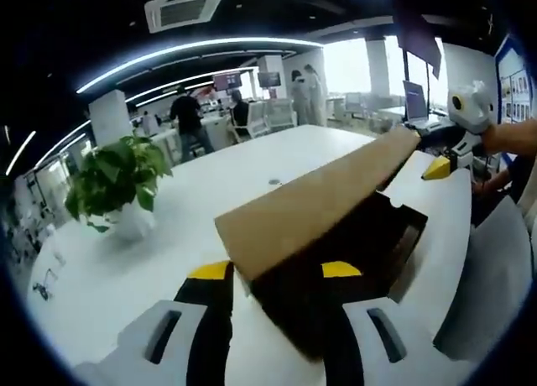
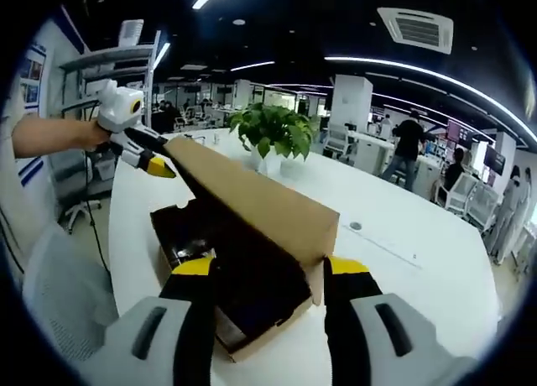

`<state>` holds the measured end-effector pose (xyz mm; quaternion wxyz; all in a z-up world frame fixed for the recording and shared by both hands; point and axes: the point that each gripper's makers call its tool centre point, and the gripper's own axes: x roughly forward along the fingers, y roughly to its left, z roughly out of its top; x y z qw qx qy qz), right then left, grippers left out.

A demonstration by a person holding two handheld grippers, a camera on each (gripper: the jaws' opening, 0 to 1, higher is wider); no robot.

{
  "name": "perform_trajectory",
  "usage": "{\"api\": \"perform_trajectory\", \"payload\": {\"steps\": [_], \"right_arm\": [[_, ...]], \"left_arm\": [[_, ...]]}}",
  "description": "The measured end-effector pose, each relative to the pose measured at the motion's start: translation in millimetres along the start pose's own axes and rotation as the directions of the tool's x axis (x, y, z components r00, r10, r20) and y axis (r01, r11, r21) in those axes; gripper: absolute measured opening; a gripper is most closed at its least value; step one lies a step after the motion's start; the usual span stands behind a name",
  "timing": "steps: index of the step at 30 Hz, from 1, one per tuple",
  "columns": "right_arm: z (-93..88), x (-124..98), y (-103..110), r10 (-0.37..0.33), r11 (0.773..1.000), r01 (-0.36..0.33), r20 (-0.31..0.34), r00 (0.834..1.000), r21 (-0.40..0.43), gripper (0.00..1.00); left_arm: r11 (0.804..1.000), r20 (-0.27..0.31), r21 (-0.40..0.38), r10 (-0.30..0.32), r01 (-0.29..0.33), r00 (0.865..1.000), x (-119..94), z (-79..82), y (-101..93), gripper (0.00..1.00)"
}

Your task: Operate the shoe box by opening the lid, removing the specified soft item, and placing it in the target area until the item is outside and the box remains undamaged.

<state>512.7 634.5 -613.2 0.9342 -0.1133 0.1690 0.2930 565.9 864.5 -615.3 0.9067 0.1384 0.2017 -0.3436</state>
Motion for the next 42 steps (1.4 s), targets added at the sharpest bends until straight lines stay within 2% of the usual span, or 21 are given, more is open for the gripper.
{"api": "perform_trajectory", "payload": {"steps": [16,20,27,31,35,42], "right_arm": [[13.7,14.0,-21.9,-0.005,1.0,0.006,0.007,1.0,-0.016,0.46],[15.3,16.8,-27.1,-0.012,1.0,0.012,0.01,1.0,-0.011,0.45],[19.0,21.7,-36.3,-0.019,1.0,0.019,0.014,1.0,0.0,0.42],[20.8,24.4,-46.6,-0.054,0.998,0.053,0.024,0.998,0.034,0.35],[11.4,28.4,-55.4,-0.086,0.996,0.087,-0.008,0.996,0.038,0.26],[-8.9,29.1,-64.2,-0.117,0.991,0.12,-0.054,0.992,0.06,0.19]], "left_arm": [[0.996,0.027,-0.007,0.086,-0.086,0.996,16.0,18.8,31.5,0.13],[0.993,0.027,-0.013,0.116,-0.115,0.993,18.6,20.9,39.7,0.04],[0.992,0.028,-0.026,0.127,-0.126,0.992,25.5,25.1,46.8,0.03],[0.991,0.026,-0.033,0.129,-0.128,0.991,28.6,27.8,49.5,0.02],[0.991,0.021,-0.033,0.132,-0.131,0.991,31.3,29.1,51.4,0.02],[0.99,0.014,-0.028,0.136,-0.135,0.991,37.5,32.2,56.1,0.02]]}}
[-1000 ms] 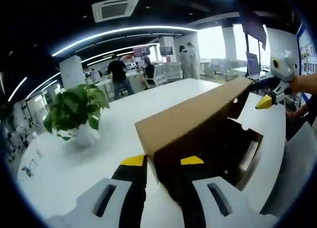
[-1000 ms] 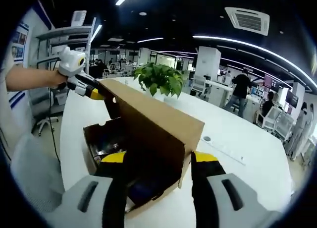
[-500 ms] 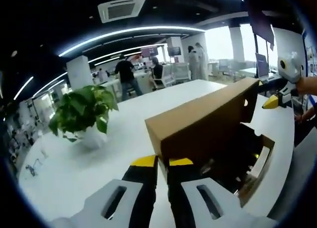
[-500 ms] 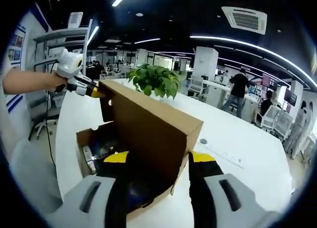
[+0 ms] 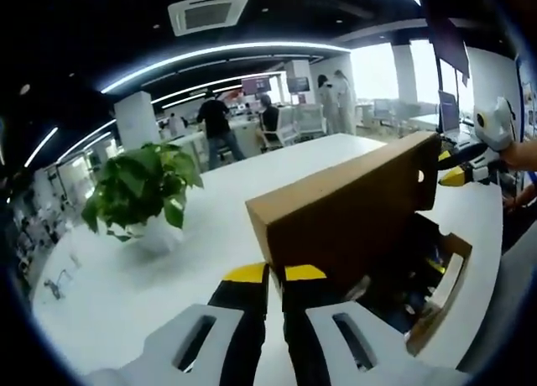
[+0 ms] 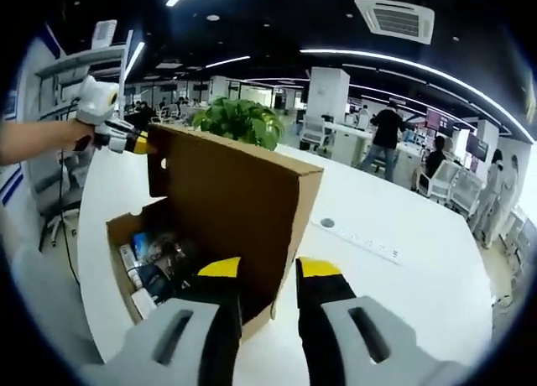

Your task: Operate the shoe box by opening the lid, removing the specified soft item, and placing it in the target area until the item is outside and the box remains undamaged.

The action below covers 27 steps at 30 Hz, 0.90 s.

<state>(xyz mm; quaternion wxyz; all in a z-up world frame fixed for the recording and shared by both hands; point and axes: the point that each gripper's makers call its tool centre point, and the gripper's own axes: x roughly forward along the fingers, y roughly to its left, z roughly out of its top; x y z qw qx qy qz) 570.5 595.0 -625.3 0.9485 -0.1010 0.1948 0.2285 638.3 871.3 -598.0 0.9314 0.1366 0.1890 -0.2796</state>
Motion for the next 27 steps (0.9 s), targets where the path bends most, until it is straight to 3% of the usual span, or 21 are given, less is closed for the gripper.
{"api": "perform_trajectory", "payload": {"steps": [9,27], "right_arm": [[-26.5,5.7,-9.9,-0.025,0.999,0.027,-0.052,0.998,0.034,0.13],[-50.8,29.6,-9.0,-0.026,0.999,0.031,-0.114,0.993,0.041,0.06]], "left_arm": [[1.0,-0.006,0.006,-0.002,0.002,1.0,8.8,2.8,4.9,0.02],[1.0,-0.022,0.02,-0.016,0.016,1.0,24.7,5.3,11.2,0.02]]}}
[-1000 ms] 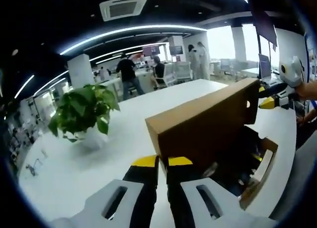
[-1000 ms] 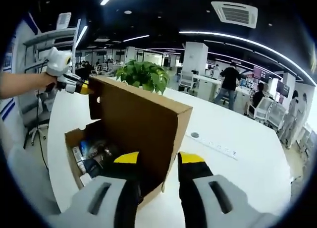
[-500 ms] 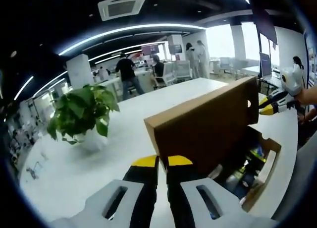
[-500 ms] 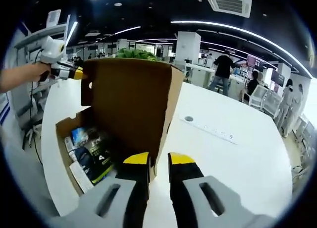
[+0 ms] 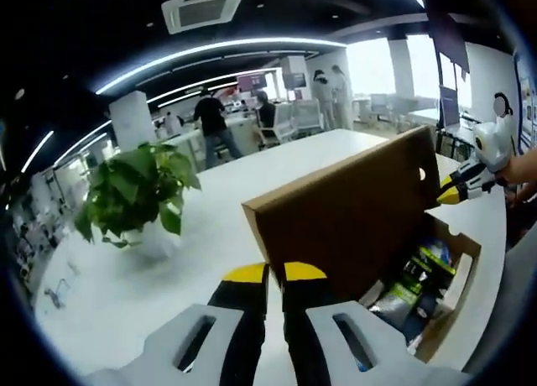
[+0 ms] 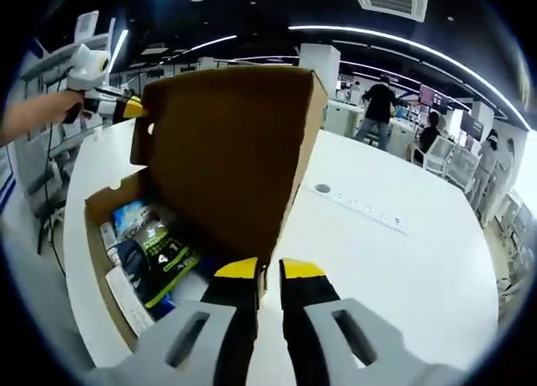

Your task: Operate the shoe box by opening the lid, removing the specified soft item, and placing it in the target area until the item is outside and the box remains undamaged.

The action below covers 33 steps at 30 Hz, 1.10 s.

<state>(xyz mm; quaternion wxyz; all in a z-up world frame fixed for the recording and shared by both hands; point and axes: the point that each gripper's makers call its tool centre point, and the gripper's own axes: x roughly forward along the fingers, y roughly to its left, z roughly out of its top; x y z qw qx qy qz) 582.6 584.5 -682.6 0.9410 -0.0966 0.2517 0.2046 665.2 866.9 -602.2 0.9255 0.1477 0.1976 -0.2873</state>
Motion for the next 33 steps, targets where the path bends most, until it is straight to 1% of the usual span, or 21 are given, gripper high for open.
{"api": "perform_trajectory", "payload": {"steps": [9,19,24,27,31,33], "right_arm": [[-4.4,9.6,-1.4,-0.004,1.0,0.004,-0.021,1.0,0.008,0.01],[-3.3,14.0,-4.1,-0.008,0.999,0.009,-0.015,1.0,0.048,0.01],[-2.5,14.9,-4.9,-0.008,0.999,0.009,-0.013,1.0,0.052,0.0],[-1.5,15.3,-5.5,-0.009,0.999,0.01,-0.011,1.0,0.05,0.0],[0.4,18.1,-7.3,-0.012,0.999,0.013,-0.013,1.0,0.052,0.0],[1.1,19.4,-7.9,-0.011,0.999,0.012,-0.015,1.0,0.04,0.0]], "left_arm": [[1.0,-0.01,0.002,-0.006,0.006,1.0,9.6,1.0,4.7,0.02],[1.0,-0.015,-0.011,0.002,-0.002,1.0,19.5,1.0,8.5,0.03],[1.0,-0.024,0.004,0.017,-0.017,1.0,25.3,0.1,9.5,0.03],[1.0,-0.043,0.0,0.023,-0.023,0.999,26.9,-4.8,10.6,0.03],[1.0,-0.052,-0.019,0.022,-0.023,0.998,25.3,-13.1,10.4,0.03],[0.999,-0.058,-0.035,0.024,-0.026,0.998,24.1,-19.2,10.3,0.02]]}}
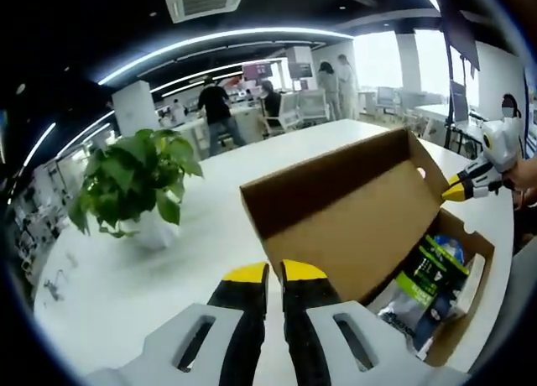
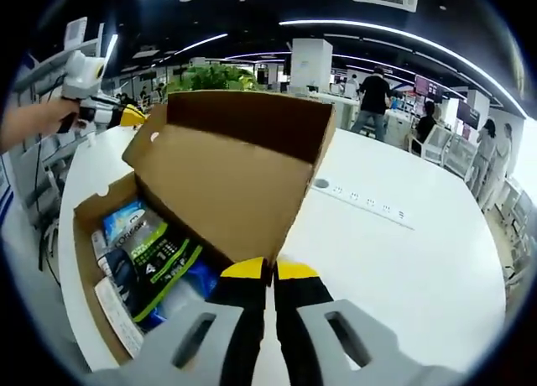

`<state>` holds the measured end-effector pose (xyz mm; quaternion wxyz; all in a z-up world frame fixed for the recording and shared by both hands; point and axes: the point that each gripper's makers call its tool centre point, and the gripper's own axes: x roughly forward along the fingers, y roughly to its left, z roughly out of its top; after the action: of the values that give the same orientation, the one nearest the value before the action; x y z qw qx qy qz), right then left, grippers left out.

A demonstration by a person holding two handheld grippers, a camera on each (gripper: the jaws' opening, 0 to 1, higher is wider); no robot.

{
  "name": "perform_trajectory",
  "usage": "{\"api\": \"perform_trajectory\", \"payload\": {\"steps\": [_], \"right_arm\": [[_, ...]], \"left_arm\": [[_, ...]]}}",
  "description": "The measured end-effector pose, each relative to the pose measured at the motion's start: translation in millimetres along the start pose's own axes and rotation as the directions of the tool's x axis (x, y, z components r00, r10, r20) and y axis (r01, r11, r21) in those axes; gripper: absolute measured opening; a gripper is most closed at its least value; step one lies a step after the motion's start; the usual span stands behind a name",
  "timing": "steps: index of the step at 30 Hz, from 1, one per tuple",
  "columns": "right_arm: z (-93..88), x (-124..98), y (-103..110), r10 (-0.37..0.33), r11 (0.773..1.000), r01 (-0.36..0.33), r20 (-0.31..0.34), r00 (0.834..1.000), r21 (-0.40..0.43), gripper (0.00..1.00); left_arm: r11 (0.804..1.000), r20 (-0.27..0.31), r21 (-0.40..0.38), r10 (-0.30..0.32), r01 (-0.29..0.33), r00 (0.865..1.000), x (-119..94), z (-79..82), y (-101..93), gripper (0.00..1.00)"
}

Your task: Operate the shoe box by opening the lid, removing the specified soft item, and placing it in the target area until the item is outside and the box remains undamaged.

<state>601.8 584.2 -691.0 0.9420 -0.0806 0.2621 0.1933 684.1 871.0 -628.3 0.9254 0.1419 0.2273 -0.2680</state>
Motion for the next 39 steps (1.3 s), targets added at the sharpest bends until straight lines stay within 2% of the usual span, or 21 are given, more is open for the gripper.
{"api": "perform_trajectory", "payload": {"steps": [8,16,30,39], "right_arm": [[0.2,3.2,-1.7,0.003,1.0,-0.003,-0.01,1.0,-0.014,0.0],[0.4,7.6,-4.0,0.009,1.0,-0.009,-0.025,1.0,-0.014,0.01],[0.0,13.7,-7.1,0.019,1.0,-0.02,-0.045,0.999,-0.021,0.01],[-1.2,18.1,-10.2,0.026,1.0,-0.025,-0.076,0.997,0.017,0.01]], "left_arm": [[0.998,-0.056,-0.069,-0.01,0.006,0.998,0.2,-32.2,-7.8,0.03],[0.995,-0.088,-0.098,-0.022,0.014,0.996,3.5,-49.4,-17.2,0.02],[0.997,-0.094,-0.072,-0.019,0.013,0.995,10.5,-49.6,-16.9,0.01],[0.998,-0.118,-0.056,-0.021,0.015,0.993,17.0,-50.5,-17.0,0.01]]}}
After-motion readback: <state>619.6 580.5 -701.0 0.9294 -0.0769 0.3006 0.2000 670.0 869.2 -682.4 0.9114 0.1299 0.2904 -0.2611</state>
